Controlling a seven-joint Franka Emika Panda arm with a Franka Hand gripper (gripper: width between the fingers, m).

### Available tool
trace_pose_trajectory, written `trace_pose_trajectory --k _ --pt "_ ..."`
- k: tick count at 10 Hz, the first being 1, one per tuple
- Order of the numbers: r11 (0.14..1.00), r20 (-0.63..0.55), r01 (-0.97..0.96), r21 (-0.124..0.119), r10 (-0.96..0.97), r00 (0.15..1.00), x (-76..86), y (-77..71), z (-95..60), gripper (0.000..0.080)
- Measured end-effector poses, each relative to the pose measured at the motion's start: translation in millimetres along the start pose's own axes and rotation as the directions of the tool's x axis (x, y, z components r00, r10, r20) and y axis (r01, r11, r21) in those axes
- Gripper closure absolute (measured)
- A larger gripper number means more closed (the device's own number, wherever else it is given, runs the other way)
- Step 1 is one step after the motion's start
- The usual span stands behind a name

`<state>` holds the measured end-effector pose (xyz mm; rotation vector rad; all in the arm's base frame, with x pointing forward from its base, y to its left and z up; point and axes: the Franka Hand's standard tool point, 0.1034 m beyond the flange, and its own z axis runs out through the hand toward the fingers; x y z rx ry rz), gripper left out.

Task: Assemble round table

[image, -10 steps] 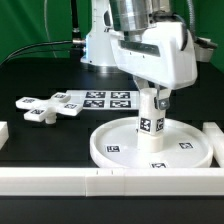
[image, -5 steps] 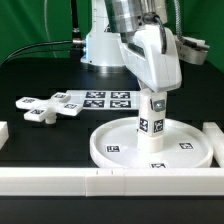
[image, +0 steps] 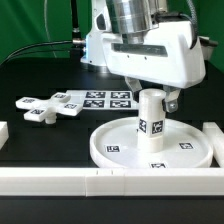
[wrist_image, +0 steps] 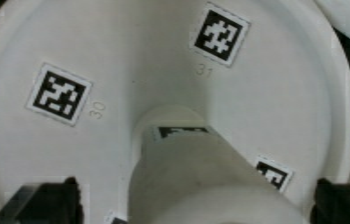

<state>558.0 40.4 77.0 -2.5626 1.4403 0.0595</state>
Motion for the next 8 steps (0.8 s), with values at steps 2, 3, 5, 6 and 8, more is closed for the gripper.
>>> trace_pose_trajectory --k 2,3,5,6,8 --pt "0.976 0.004 0.215 -0.015 -0.215 0.977 -0.1 -1.0 -1.2 0.015" --pt "0.947 -0.003 0.32 -0.024 -0.32 0.947 0.9 -3.0 -2.1 0.015" --pt "0.852 -0.002 0.522 -0.048 -0.522 0.853 -4.0 -6.0 -3.3 0.015" --pt "0.816 -0.002 0.576 -0.047 -0.577 0.817 -3.8 -6.3 -3.3 0.015" --pt "0.735 0.006 0.677 -0.047 -0.677 0.736 -3.2 -5.4 -2.4 0.015"
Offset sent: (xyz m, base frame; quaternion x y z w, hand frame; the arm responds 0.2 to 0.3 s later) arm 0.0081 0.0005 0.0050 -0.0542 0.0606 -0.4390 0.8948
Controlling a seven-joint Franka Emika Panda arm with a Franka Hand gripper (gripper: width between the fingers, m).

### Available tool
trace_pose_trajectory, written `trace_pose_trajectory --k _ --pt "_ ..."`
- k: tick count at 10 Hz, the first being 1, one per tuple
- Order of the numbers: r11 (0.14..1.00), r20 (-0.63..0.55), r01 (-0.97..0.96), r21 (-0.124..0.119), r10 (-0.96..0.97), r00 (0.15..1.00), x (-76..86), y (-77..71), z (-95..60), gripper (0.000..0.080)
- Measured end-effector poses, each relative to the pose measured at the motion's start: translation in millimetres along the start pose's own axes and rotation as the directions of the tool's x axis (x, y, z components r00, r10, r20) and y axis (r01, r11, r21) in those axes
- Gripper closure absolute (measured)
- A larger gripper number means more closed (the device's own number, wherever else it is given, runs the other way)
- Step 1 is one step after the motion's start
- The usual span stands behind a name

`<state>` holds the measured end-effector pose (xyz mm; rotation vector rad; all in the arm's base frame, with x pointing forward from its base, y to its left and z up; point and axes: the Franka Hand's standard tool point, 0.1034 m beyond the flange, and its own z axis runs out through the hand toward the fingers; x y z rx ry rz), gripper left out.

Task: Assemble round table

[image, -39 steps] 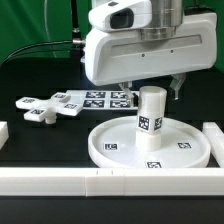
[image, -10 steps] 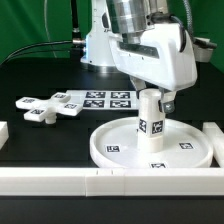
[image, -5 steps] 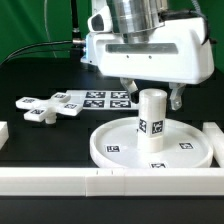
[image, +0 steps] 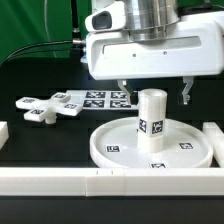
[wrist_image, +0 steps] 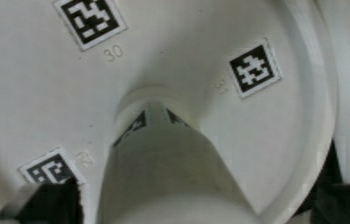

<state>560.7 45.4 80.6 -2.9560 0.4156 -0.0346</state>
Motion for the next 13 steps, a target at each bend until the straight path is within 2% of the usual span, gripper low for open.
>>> trace_pose_trajectory --k 2,3,4,8,10,13 --pt "0.99 0.002 0.138 -0.008 -0.138 0.99 0.0 -0.3 -0.2 0.015" --pt "0.954 0.01 0.296 -0.036 -0.296 0.955 1.2 -2.1 -1.7 0.015" --pt "0.916 0.021 0.4 -0.041 -0.399 0.917 2.4 -2.2 -2.8 0.015" --pt "0.802 0.032 0.596 -0.04 -0.595 0.803 3.0 -0.2 -2.6 0.015" --pt "0.617 0.07 0.785 -0.053 -0.782 0.619 -2.2 -1.9 1.1 0.015" --pt "0.357 0.115 0.933 -0.039 -0.926 0.359 -9.8 -10.4 5.3 0.015"
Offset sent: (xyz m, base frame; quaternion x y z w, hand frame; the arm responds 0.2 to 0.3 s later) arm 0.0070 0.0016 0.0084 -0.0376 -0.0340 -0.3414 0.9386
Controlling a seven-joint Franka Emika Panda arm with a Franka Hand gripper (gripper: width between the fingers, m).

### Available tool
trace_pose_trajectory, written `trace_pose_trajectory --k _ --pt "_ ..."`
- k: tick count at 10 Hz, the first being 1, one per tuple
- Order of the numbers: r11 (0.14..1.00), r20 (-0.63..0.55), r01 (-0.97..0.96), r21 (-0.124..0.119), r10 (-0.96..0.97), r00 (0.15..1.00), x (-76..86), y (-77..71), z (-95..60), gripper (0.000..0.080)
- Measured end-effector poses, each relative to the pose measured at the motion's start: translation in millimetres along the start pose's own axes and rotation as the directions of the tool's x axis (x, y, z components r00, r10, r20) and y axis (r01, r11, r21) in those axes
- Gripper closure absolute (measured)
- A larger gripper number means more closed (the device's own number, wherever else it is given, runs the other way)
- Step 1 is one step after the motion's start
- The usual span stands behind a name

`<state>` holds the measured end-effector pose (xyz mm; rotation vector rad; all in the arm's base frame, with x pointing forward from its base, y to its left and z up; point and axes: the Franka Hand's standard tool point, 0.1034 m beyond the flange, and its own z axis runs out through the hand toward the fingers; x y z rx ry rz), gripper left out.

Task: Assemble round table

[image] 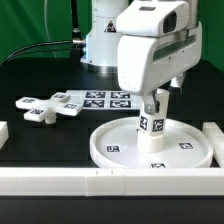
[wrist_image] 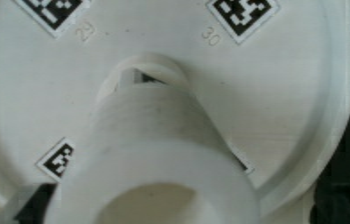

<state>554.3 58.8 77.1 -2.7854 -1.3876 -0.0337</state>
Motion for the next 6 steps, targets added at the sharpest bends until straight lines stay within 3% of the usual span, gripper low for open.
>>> trace_pose_trajectory --k 1,4,6 --pt "0.999 -0.006 0.033 -0.009 -0.033 0.999 -1.0 3.7 -5.9 0.015" --pt "0.974 0.002 0.228 -0.011 -0.228 0.974 -4.3 5.9 -4.1 0.015" --pt "0.913 0.022 0.408 -0.023 -0.408 0.913 -8.9 14.5 -5.9 0.015"
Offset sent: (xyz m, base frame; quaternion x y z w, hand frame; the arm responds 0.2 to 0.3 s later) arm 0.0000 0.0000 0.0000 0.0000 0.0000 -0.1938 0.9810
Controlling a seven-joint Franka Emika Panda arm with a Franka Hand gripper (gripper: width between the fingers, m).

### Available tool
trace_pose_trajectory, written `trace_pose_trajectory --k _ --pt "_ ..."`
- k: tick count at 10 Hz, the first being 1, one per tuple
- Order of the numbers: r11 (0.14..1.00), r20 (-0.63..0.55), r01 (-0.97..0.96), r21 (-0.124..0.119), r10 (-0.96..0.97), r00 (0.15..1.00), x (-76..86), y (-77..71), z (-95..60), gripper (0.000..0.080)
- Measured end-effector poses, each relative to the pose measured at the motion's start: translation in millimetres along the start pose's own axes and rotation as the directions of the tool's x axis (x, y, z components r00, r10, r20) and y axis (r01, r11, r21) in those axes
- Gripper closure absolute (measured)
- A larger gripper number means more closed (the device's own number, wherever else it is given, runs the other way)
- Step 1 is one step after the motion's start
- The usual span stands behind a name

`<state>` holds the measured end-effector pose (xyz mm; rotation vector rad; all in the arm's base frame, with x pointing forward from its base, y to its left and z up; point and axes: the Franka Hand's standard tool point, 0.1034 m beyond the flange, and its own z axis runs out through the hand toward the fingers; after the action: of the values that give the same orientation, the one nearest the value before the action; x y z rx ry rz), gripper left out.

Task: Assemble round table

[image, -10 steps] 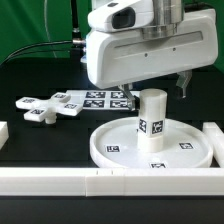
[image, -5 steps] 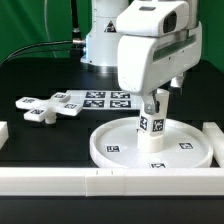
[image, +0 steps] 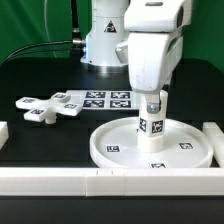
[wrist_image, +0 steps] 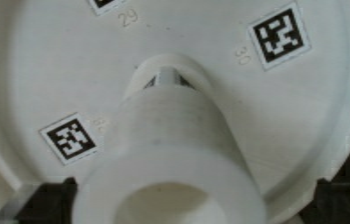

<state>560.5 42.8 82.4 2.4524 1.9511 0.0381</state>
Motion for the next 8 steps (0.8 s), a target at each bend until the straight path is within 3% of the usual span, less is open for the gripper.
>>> trace_pose_trajectory --k 2,6,8 --pt "0.985 0.031 0.17 -0.01 -0.169 0.985 -2.8 4.3 0.3 0.015" --pt "0.936 0.054 0.352 0.021 -0.353 0.934 -4.1 2.2 8.4 0.015" --pt "0.942 0.059 0.336 0.02 -0.337 0.94 -3.8 1.0 9.7 0.015"
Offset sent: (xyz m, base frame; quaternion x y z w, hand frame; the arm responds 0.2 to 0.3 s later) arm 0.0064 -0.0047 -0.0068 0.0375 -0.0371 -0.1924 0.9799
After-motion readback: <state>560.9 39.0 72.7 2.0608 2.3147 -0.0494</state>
